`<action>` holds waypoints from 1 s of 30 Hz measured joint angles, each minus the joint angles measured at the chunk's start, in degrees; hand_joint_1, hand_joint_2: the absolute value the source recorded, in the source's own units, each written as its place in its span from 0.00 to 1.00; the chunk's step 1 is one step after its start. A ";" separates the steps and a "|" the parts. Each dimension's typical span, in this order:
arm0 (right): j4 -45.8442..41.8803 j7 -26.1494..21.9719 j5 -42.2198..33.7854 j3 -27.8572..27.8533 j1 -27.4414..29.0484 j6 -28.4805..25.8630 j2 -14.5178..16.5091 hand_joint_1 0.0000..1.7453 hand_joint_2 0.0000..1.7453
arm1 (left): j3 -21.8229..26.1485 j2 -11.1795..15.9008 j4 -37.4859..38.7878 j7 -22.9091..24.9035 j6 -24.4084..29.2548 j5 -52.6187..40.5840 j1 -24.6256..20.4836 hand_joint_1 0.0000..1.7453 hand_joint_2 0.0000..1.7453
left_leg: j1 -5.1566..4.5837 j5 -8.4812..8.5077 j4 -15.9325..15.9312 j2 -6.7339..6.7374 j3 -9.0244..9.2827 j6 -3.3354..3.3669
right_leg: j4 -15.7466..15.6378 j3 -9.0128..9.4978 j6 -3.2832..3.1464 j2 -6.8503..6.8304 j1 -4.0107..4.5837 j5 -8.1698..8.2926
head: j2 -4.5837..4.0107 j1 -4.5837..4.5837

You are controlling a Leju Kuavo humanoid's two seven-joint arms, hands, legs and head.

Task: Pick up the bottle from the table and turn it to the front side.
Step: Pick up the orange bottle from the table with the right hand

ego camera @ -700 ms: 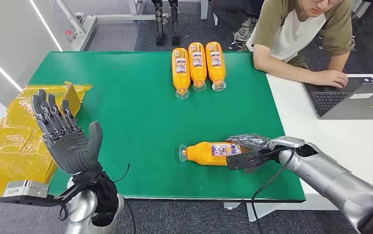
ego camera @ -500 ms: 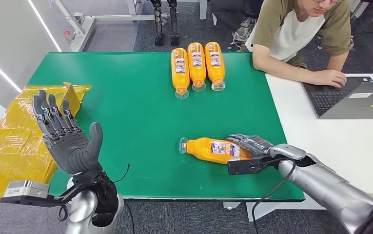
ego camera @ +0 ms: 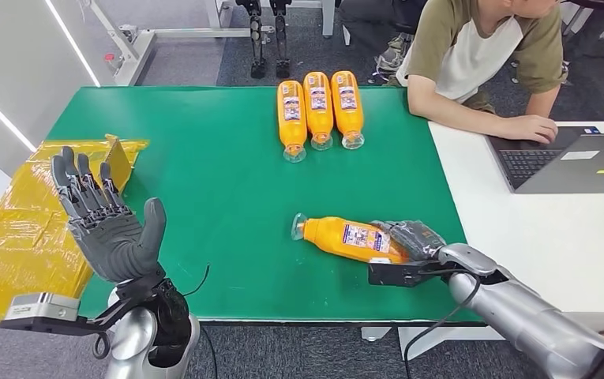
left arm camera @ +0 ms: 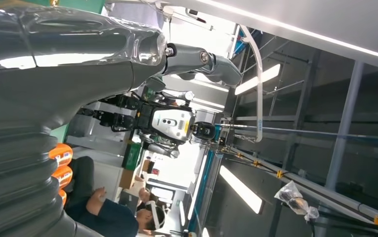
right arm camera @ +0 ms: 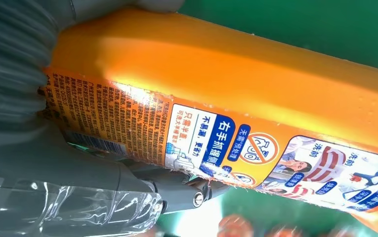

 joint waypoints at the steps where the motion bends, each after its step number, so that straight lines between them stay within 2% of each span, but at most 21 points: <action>1: -0.46 0.05 -0.11 -0.92 1.07 -2.22 0.35 1.00 1.00 | 0.00 0.00 0.01 0.00 0.04 -0.04 0.01 0.00 1.00 | 0.00 0.00 0.00 0.00 0.00 0.00 | 0.00 0.00 0.00 0.00 0.00 0.00 | 0.00 0.00; 8: -4.94 -2.35 2.95 -9.25 9.87 -15.69 4.74 1.00 1.00 | 0.00 -0.07 1.27 0.01 -1.53 0.14 -0.14 0.00 1.00 | 0.00 0.01 -0.03 -0.06 -0.08 0.00 | 0.00 -0.08 0.00 -0.07 0.00 -0.01 | 0.00 0.00; 13: -8.44 -8.37 5.86 -17.83 14.49 -25.59 10.05 1.00 1.00 | 0.00 -0.83 6.16 0.07 -4.84 1.05 -1.11 0.00 1.00 | 0.00 0.02 -0.05 -0.05 -0.24 -0.02 | 0.04 -0.25 -0.01 -0.08 0.00 -0.02 | 0.00 0.01; 17: -10.03 -13.83 4.92 -23.09 15.67 -31.57 14.64 1.00 1.00 | 0.00 -1.79 13.80 0.08 -7.12 1.60 -3.56 0.00 1.00 | 0.00 0.02 -0.04 -0.03 -0.28 -0.02 | 0.04 -0.30 -0.01 -0.07 -0.02 -0.03 | 0.00 0.01; 20: -10.26 -17.16 3.33 -25.21 15.79 -33.36 17.63 1.00 1.00 | 0.00 -2.38 20.46 0.09 -9.63 1.63 -5.58 0.00 1.00 | 0.00 0.02 -0.04 0.02 -0.29 -0.02 | 0.04 -0.33 -0.01 0.00 -0.02 -0.02 | -0.01 0.01; 24: -9.60 -19.57 2.14 -25.97 15.35 -33.70 20.57 1.00 1.00 | -0.10 -2.89 25.64 0.09 -15.46 2.69 -6.83 0.00 1.00 | -0.02 0.02 -0.03 0.08 -0.31 -0.02 | 0.04 -0.37 -0.01 0.06 -0.03 -0.02 | -0.01 0.00; 30: -5.70 -17.97 2.64 -25.51 13.26 -29.90 23.77 1.00 1.00 | -1.23 -3.40 30.27 0.09 -21.91 4.39 -8.35 0.00 1.00 | -0.02 0.02 -0.03 0.07 -0.33 -0.02 | 0.04 -0.41 -0.01 0.04 -0.02 -0.02 | 0.00 -0.01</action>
